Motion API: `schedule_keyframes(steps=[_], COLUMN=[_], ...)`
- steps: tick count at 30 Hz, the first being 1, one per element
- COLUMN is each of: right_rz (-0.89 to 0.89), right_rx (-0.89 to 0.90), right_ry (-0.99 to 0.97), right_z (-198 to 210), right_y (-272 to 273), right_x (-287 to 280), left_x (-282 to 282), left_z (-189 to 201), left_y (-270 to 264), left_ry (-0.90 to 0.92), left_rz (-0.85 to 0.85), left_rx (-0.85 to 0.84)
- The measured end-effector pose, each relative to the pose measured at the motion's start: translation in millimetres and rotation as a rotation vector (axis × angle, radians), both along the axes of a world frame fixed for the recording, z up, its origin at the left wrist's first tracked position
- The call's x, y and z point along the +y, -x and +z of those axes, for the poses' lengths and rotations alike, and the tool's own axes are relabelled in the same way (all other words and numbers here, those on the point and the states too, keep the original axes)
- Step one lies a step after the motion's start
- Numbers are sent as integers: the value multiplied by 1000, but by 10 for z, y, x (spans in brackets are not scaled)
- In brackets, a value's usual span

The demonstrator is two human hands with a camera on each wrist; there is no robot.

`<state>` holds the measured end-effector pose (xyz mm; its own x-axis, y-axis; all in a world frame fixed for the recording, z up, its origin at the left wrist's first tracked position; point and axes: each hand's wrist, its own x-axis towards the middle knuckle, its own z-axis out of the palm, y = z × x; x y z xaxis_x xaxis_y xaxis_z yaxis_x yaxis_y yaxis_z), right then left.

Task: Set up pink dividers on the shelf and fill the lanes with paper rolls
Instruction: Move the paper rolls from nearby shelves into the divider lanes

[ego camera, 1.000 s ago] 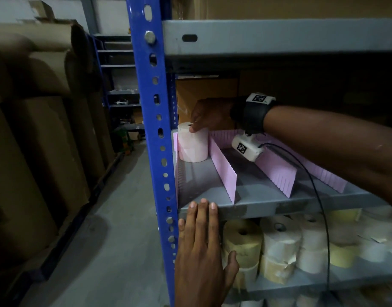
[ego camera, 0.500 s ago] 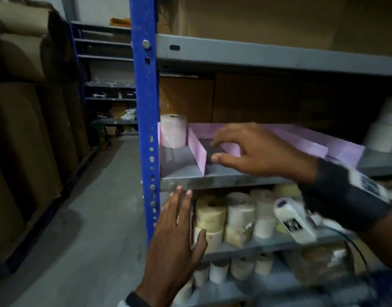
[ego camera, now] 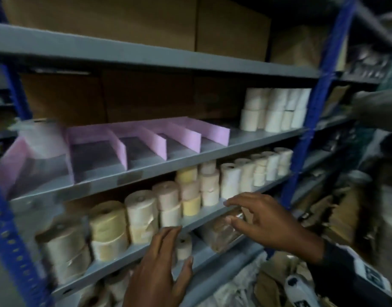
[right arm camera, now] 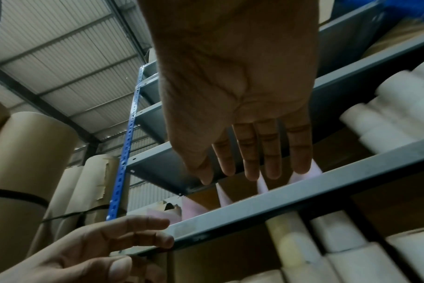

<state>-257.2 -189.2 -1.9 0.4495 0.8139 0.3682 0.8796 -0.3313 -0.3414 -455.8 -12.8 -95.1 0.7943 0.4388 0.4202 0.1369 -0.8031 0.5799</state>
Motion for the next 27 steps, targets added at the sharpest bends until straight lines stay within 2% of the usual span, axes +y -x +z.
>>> schedule_keyframes(steps=[7, 14, 19, 24, 27], right_rz=[-122, -169, -162, -129, -135], right_rx=[34, -13, -50, -54, -133], right_ry=[-47, -85, -138, -157, -137], right_z=[-6, 319, 597, 901, 1138], right_y=[-1182, -2442, -3148, -3798, -4192], right_x=[-713, -1144, -1111, -778, -477], left_x=[-546, -1076, -1183, -926, -734], left_z=[159, 428, 631, 1009, 1225], left_y=[-1398, -2829, -3692, -4586, -5072], left_ry=[7, 79, 120, 261, 252], left_rz=[-102, -141, -91, -68, -21], left_rx=[-74, -155, -264, -315, -290])
